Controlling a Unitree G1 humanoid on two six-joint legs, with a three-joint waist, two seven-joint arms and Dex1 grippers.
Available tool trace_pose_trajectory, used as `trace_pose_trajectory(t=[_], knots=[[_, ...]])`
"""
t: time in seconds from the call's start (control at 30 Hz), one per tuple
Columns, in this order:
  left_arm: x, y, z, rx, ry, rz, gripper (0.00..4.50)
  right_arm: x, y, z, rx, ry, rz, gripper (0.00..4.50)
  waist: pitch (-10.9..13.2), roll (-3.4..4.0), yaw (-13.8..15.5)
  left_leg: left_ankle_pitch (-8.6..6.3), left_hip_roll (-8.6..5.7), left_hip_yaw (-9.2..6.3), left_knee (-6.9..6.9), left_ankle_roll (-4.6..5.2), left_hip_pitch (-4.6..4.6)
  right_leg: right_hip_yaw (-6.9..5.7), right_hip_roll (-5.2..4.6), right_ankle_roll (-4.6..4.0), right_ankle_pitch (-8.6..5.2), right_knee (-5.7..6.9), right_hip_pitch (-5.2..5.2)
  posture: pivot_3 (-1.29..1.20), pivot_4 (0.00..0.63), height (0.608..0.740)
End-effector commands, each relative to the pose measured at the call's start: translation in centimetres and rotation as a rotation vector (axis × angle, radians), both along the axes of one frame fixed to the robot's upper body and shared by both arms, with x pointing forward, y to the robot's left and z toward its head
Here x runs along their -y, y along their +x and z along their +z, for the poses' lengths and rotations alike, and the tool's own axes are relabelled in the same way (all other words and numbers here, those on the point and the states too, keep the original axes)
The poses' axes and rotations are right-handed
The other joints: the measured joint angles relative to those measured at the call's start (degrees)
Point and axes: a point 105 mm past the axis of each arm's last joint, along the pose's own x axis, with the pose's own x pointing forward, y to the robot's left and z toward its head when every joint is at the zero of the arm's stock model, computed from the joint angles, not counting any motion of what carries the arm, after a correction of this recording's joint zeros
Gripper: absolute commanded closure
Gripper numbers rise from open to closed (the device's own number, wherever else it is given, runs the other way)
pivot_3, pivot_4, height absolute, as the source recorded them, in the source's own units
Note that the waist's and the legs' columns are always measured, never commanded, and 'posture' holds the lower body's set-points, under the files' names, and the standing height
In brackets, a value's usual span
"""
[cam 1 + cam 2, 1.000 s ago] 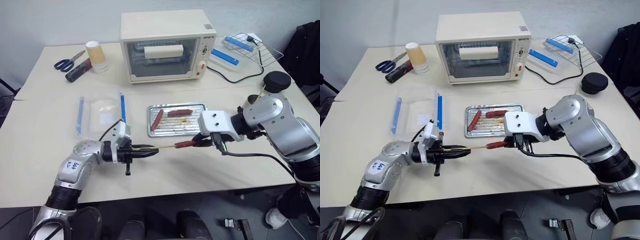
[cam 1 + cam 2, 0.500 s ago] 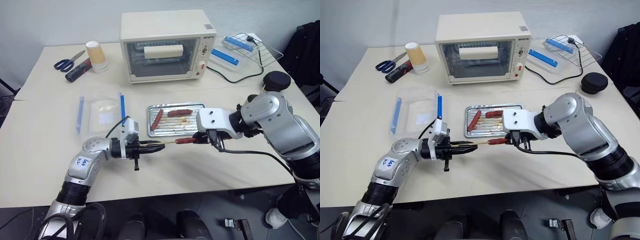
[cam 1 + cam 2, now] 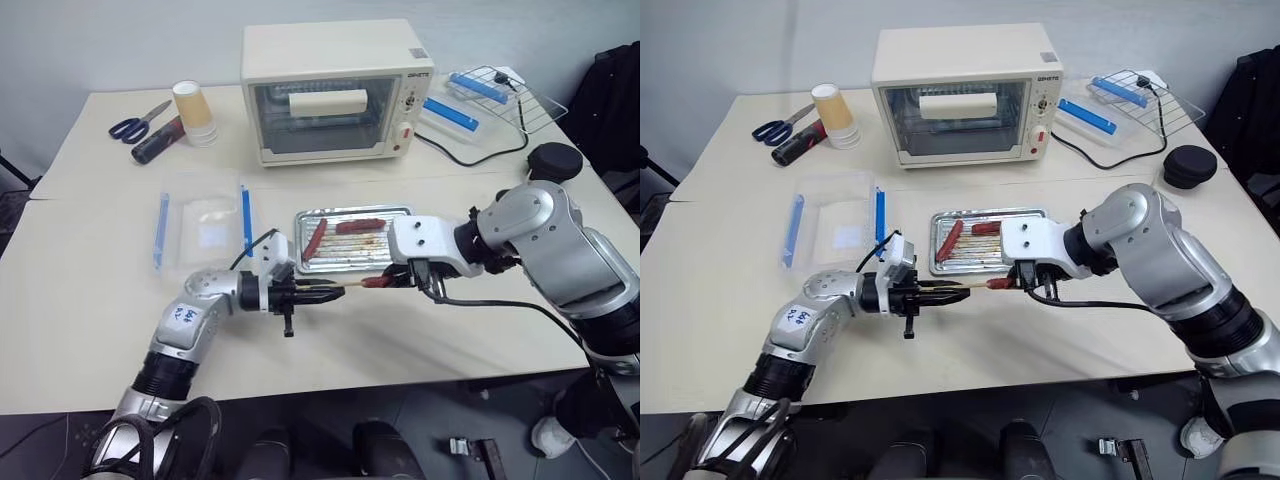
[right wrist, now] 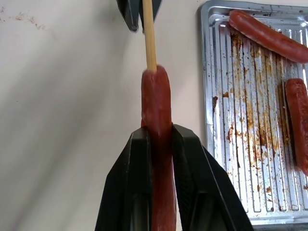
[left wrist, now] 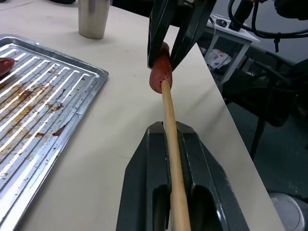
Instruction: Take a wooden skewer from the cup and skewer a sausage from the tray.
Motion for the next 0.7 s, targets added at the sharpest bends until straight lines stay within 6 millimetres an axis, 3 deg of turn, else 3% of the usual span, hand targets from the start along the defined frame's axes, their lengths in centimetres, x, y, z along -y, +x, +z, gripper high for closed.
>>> trace_pose_trajectory(t=[0.03,0.37,0.63,0.7], knots=[[2.6,-1.4,1.1,0.037,-0.030,-0.121,4.50,-2.6,-1.5,1.2,0.046,0.041,0.146,3.93,0.0,0.00,0.0,0.00,0.00,0.00,0.00,0.00,0.00,0.00,0.00,0.00,0.00,0.00,0.00,0.00,0.150,0.740],[0.7,-1.0,1.2,0.044,-0.040,-0.066,4.50,-1.5,-1.4,0.5,0.027,0.012,0.128,3.93,0.0,0.00,0.1,0.00,0.00,0.00,0.01,0.00,0.00,0.00,-0.01,0.00,0.00,0.00,0.00,0.00,0.150,0.740],[0.9,-1.2,1.2,0.047,-0.052,-0.067,4.50,-1.3,-1.4,0.1,0.006,0.007,0.131,3.93,0.0,0.00,0.6,0.00,0.00,0.00,0.02,0.00,0.00,0.01,-0.01,0.00,0.00,0.00,0.00,0.00,0.150,0.740],[1.1,-1.2,1.2,0.047,-0.055,-0.071,4.50,-1.4,-1.4,0.1,0.005,0.008,0.132,4.36,0.0,0.00,0.9,0.00,0.00,0.01,0.03,0.00,0.00,0.01,0.00,0.00,0.00,0.00,0.00,0.00,0.150,0.740]])
